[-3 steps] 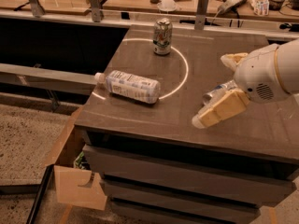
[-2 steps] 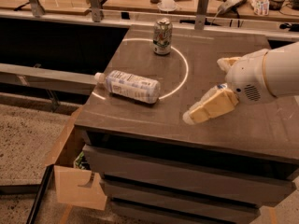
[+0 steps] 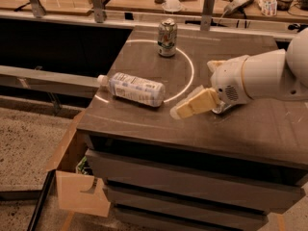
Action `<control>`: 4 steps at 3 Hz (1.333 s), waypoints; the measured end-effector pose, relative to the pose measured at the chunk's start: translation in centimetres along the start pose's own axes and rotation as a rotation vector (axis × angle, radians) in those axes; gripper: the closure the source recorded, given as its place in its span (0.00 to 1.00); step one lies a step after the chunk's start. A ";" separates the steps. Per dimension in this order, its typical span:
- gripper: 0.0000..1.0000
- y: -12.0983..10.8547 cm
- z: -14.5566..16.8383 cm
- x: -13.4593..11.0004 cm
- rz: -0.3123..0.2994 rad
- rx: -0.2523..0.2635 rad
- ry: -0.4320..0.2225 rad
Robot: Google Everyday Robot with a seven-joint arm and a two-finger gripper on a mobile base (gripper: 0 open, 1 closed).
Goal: Move blue plastic bottle near 7up can
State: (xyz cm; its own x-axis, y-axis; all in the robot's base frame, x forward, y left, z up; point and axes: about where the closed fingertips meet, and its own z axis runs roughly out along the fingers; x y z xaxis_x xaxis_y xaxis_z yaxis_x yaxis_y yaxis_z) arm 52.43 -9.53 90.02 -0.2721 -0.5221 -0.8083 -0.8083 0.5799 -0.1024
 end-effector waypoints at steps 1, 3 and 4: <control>0.00 0.4 3.2 -0.6 -0.002 -0.041 -0.036; 0.00 1.6 9.0 -1.6 -0.026 -0.127 -0.088; 0.18 1.9 11.1 -1.9 -0.025 -0.151 -0.112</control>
Offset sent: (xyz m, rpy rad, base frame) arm 0.0458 0.0812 -0.0500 0.1048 -0.0062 0.1342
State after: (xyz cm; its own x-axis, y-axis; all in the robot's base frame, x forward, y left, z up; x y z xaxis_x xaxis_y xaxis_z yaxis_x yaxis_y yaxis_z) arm 57.20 -0.54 84.93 -0.1983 -0.4573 -0.8669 -0.8854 0.4630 -0.0417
